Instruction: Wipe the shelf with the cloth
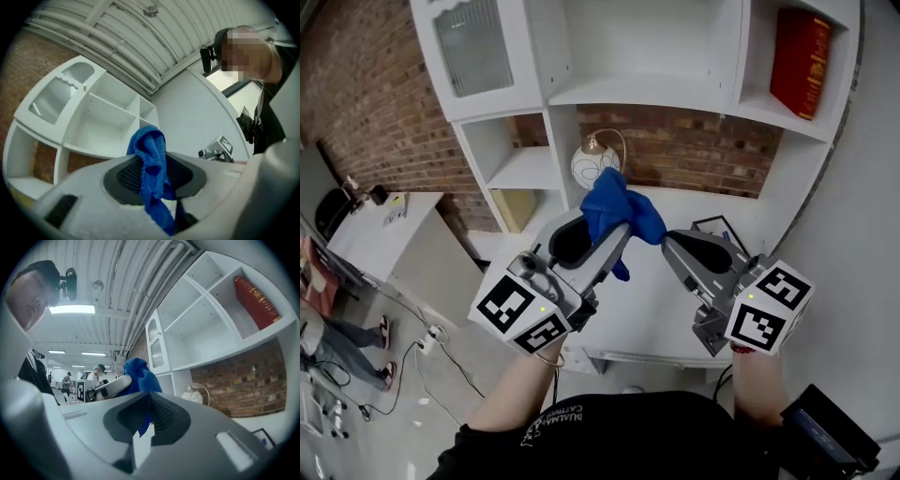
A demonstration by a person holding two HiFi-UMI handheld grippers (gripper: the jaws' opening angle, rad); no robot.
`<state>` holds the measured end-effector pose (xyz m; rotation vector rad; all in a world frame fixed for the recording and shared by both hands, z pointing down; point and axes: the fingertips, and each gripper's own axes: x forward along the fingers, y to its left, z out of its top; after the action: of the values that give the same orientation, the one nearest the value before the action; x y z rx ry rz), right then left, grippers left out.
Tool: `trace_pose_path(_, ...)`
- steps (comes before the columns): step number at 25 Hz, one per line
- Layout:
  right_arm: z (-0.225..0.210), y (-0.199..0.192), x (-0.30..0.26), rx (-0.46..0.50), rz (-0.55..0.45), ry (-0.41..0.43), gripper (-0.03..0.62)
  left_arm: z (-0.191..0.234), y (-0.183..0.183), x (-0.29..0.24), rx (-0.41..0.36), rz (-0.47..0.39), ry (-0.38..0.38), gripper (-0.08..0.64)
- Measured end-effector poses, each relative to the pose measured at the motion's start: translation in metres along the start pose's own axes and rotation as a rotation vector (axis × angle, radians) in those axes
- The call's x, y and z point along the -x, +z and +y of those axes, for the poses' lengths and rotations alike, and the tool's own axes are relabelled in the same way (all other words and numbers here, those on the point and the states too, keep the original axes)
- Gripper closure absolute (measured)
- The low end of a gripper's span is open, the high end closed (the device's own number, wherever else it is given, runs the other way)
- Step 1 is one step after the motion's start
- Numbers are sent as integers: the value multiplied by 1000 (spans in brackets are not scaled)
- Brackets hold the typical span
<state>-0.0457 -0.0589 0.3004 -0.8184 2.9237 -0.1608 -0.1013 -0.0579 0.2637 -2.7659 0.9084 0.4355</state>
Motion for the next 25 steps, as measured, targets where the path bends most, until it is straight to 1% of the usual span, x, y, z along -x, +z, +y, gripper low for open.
trace_pose_path(2, 24, -8, 5, -31, -11, -9, 575, -12, -1, 31, 48, -2, 24, 434)
trace_pose_path(4, 50, -16, 10, -56, -27, -30, 581, -27, -1, 58, 86, 28, 13, 434)
trace_pose_path(8, 95, -38, 24, -112, -43, -65, 584, -57, -3, 107, 101, 106, -9, 434)
trace_pose_path(10, 114, -49, 33, -135, -36, -85, 583, -71, -7, 128, 118, 127, -11, 434)
trace_pose_path(12, 129, -59, 40, -140, -17, -105, 584, -83, -8, 144, 134, 134, -17, 434)
trace_pose_path(18, 149, -60, 53, -103, 2, -142, 583, -107, 0, 161, 113, 128, -32, 434)
trace_pose_path(21, 152, -58, 58, -84, 6, -151, 583, -114, 6, 162, 86, 124, -35, 433)
trace_pose_path(25, 152, -53, 60, -73, 3, -157, 583, -118, 11, 161, 71, 119, -30, 433)
